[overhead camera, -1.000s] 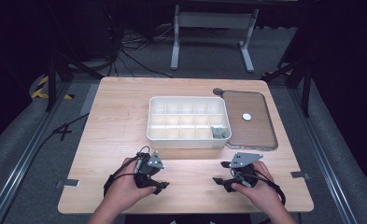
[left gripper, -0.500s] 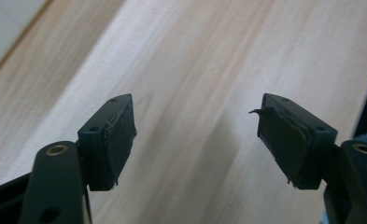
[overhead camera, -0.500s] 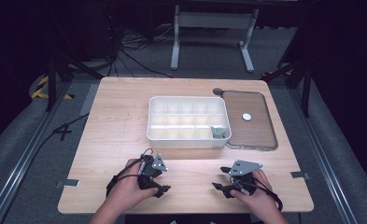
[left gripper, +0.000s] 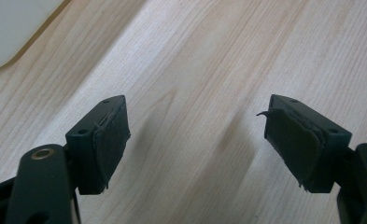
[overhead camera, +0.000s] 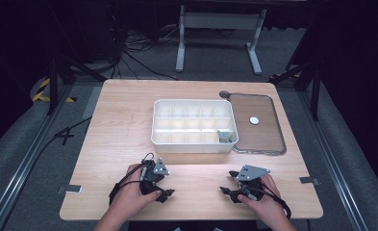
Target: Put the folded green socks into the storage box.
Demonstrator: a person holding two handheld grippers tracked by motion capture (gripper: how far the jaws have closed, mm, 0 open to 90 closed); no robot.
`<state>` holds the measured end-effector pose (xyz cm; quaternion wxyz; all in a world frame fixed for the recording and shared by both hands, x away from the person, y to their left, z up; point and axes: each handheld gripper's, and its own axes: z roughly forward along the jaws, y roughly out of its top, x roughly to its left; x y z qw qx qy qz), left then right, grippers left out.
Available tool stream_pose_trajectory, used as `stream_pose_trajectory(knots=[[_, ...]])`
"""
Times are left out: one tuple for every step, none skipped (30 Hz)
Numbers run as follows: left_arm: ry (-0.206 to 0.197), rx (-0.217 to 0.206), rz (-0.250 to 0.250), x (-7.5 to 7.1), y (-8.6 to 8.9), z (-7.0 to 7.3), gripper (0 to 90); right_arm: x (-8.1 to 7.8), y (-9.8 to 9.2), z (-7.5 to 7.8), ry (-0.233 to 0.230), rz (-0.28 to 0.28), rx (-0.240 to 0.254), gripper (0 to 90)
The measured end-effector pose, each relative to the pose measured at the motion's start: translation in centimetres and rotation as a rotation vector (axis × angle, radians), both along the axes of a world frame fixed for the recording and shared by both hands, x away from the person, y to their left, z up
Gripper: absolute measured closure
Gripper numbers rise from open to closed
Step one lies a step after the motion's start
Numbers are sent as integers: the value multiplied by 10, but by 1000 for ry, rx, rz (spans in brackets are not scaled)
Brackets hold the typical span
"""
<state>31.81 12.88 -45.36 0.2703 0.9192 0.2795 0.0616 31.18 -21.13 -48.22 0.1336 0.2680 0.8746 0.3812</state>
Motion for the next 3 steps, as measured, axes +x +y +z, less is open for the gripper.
stream_pose_trajectory(knots=[[4,-5,0,0,1,0,226,0,0,0,4,-2,0,331],[-3,-4,3,0,1,0,225,0,0,0,3,-3,-1,333],[2,-9,1,0,2,0,224,1,0,1,5,-2,0,333]])
